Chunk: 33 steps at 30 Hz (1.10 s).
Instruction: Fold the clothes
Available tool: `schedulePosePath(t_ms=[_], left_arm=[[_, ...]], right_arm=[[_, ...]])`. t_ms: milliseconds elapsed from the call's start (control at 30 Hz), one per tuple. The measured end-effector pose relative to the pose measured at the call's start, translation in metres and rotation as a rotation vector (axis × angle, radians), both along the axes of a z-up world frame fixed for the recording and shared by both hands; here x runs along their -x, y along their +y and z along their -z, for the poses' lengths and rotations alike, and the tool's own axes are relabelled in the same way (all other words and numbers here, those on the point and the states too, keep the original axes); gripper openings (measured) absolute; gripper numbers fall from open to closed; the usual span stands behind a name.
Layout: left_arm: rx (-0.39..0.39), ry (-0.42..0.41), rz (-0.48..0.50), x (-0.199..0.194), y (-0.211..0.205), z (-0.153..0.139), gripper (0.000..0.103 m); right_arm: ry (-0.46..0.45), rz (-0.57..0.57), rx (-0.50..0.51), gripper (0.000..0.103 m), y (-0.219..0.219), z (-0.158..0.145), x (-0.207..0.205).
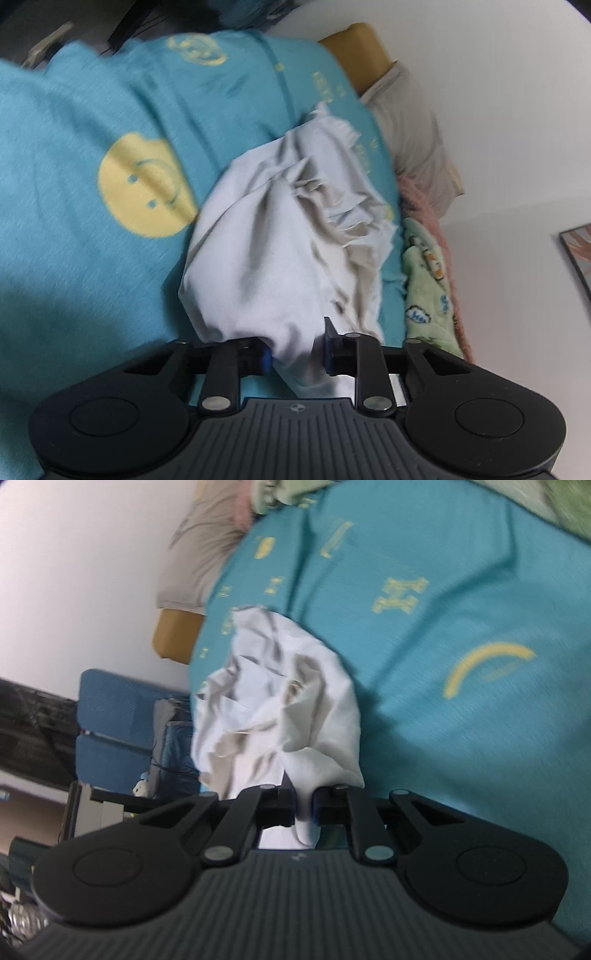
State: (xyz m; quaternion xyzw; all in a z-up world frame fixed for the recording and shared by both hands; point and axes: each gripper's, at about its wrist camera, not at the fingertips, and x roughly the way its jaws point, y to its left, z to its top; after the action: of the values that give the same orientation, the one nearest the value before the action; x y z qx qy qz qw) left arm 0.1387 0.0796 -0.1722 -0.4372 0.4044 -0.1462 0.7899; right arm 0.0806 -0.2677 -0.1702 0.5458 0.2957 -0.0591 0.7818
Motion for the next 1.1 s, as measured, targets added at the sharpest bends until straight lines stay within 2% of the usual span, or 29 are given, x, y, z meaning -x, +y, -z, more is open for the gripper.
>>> schedulePosePath(t_ms=[67,200,333,400,533,633,767,900,1000,1100], left_arm=[[-0.049,-0.065,0.007,0.004,-0.003,-0.017,0.016],[-0.098,-0.125,0.003,0.011,-0.007,-0.059,0.013],[-0.125,-0.193,-0.01,0.032,-0.007,-0.108,0.013],[-0.135,-0.22,-0.002,0.046,-0.006,-0.133,0.012],[-0.211,-0.269,0.036,0.089,-0.007,-0.179,0.012],[-0.199,-0.28,0.042,0.13,0.0,-0.2,0.013],[-0.211,-0.268,0.066,0.18,0.004,-0.213,0.013],[-0.203,-0.222,0.097,0.2,0.008,-0.208,0.013],[-0.218,-0.21,0.105,0.187,0.002,-0.196,0.013],[-0.223,-0.157,0.092,0.154,-0.007,-0.18,0.013]], right_arm=[[-0.011,-0.014,0.023,0.011,0.0,-0.011,-0.002],[-0.014,-0.043,0.05,0.01,0.001,-0.044,-0.005],[-0.021,-0.079,0.103,0.009,0.006,-0.091,0.004],[-0.032,-0.087,0.117,0.009,0.009,-0.113,0.019],[-0.059,-0.102,0.157,0.01,0.016,-0.153,0.057],[-0.081,-0.101,0.174,0.01,0.023,-0.175,0.094],[-0.099,-0.095,0.187,0.01,0.032,-0.19,0.147],[-0.074,-0.092,0.18,0.01,0.032,-0.185,0.173],[-0.044,-0.08,0.178,0.01,0.028,-0.171,0.166],[0.004,-0.071,0.163,0.01,0.02,-0.156,0.136]])
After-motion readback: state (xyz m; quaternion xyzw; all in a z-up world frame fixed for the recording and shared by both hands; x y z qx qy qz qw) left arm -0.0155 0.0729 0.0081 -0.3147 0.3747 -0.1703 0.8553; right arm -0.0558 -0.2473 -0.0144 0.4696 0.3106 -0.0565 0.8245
